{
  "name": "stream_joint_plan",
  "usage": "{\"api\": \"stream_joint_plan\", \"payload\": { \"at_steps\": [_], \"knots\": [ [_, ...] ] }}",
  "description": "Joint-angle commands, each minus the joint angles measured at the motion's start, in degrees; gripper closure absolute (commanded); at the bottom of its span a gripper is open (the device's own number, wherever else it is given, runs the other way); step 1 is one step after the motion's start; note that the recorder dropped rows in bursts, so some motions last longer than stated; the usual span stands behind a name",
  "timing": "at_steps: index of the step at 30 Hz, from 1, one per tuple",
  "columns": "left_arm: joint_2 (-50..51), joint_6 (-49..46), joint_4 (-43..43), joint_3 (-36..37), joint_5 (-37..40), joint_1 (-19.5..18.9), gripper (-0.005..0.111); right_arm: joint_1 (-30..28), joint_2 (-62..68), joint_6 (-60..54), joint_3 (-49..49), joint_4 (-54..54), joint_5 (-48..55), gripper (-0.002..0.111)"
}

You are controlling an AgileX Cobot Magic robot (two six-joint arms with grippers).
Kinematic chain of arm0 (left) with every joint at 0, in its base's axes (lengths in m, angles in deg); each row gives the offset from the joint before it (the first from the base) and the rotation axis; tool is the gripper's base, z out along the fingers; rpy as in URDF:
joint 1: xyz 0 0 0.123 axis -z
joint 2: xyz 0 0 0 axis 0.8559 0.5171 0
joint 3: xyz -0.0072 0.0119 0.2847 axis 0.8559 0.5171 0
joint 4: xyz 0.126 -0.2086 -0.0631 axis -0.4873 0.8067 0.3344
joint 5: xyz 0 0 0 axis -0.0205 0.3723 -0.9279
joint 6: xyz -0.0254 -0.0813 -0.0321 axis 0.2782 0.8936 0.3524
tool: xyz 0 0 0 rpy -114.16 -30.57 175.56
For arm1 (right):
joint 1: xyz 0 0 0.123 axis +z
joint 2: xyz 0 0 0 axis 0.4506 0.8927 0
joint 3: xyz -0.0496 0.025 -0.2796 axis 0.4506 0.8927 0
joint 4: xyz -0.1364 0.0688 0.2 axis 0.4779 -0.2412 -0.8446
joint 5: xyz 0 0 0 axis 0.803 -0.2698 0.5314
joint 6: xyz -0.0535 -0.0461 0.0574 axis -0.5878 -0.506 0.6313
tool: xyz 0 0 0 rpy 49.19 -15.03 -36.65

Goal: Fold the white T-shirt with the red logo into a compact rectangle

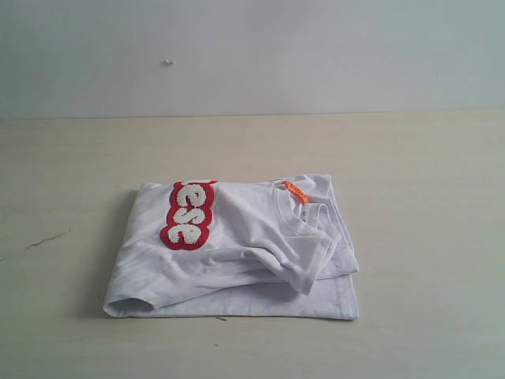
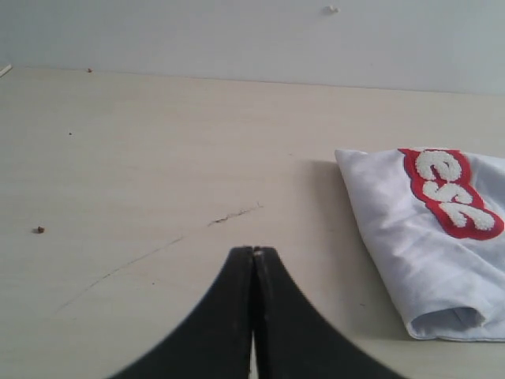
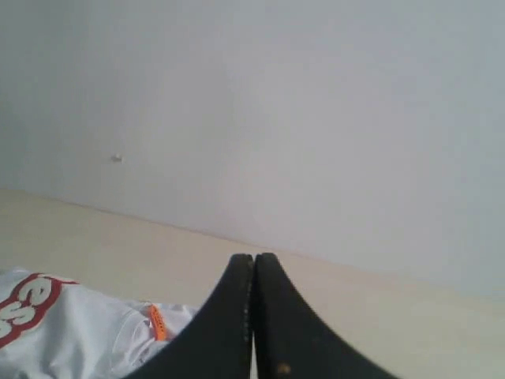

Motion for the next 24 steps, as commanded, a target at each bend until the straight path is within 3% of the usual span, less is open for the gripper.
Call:
{"api": "stream_joint_plan", "payload": {
  "at_steps": [1,12,19,24],
  "knots": [
    [-0.27,0.3,-0.08,0.18,-0.65,-0.07,0.107,-0.57,-1.78,1.76,0.28,0.31,0.3,0.108],
    [-0.27,0.3,-0.08,0.18,-0.65,-0.07,0.107,-0.57,-1.78,7.62,0.28,3.32,-1.51,0.108],
    [-0.27,0.3,-0.08,0.18,-0.65,-0.07,0.107,-0.57,-1.78,36.87,0.28,33.24,0.47,0.108],
    [-0.27,0.3,-0.08,0.18,-0.65,-0.07,0.107,-0.57,-2.41,44.91,3.76,41.43,0.82,0.108]
  ]
}}
